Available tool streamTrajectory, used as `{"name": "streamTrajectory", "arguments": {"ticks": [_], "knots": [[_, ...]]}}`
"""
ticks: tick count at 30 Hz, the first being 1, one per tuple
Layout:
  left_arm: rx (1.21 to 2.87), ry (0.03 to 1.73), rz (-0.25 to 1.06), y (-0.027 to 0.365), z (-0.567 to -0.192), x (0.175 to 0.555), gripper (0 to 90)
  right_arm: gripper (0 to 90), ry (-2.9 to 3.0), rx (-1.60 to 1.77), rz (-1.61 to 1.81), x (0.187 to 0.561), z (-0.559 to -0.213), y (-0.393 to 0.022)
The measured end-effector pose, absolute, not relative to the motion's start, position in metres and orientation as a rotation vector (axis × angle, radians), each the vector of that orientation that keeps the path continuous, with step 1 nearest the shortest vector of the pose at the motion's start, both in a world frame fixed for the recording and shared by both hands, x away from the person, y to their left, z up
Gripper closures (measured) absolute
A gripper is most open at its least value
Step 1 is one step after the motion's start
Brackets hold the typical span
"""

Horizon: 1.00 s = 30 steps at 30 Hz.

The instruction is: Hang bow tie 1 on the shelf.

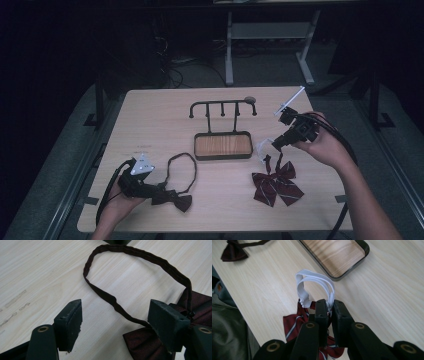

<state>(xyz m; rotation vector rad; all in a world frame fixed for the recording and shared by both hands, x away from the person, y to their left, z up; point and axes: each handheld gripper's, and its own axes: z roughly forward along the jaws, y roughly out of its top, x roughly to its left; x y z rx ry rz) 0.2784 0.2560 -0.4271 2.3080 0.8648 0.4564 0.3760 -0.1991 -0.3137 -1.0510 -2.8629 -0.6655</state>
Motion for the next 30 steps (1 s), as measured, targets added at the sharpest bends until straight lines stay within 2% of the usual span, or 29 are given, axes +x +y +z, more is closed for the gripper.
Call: {"name": "streamTrajectory", "arguments": {"ticks": [30], "knots": [[2.308, 0.855, 0.468, 0.257, -0.426, 0.28, 28.0, 83.0, -2.94, -0.996, -0.685, 0.377, -0.282, -0.185]]}}
